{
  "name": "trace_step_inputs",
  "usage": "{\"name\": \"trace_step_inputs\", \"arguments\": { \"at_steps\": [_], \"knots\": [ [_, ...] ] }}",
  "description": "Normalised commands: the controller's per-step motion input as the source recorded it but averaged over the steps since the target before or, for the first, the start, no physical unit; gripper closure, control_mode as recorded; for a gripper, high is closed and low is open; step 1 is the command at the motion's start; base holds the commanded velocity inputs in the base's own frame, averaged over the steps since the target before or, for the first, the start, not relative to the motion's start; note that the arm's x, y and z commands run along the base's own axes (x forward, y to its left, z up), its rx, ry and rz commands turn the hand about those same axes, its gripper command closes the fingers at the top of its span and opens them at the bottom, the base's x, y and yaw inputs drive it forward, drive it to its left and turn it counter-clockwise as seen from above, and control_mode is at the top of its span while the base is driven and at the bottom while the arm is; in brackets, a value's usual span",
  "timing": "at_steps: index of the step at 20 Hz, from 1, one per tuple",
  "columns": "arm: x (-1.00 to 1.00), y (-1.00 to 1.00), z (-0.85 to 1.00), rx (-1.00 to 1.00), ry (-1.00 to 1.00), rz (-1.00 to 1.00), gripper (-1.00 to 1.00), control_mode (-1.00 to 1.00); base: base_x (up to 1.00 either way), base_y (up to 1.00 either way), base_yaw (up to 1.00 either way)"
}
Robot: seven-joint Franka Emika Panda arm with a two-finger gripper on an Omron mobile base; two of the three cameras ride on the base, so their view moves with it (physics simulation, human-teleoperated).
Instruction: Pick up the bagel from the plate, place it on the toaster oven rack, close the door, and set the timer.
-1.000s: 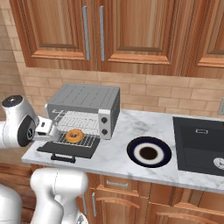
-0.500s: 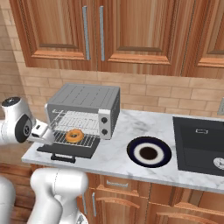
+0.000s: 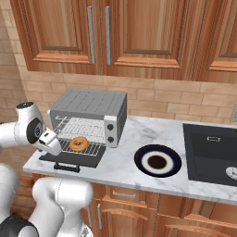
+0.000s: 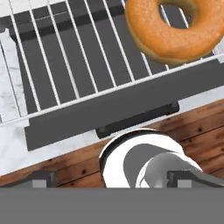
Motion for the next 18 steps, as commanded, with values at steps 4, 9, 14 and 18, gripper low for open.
{"name": "trace_step_inputs", "arguments": {
  "at_steps": [4, 9, 14, 18],
  "knots": [
    [0.11, 0.0, -0.44, -0.01, 0.04, -0.13, -1.0, -1.0, 0.0, 0.0, 0.0],
    [0.15, 0.0, -0.37, -0.03, 0.0, -0.07, -1.0, -1.0, 0.0, 0.0, 0.0],
    [0.17, 0.0, -0.29, -0.05, 0.0, -0.04, -1.0, -1.0, 0.0, 0.0, 0.0],
    [0.22, 0.0, -0.24, -0.05, 0.0, -0.03, -1.0, -1.0, 0.0, 0.0, 0.0]
  ]
}}
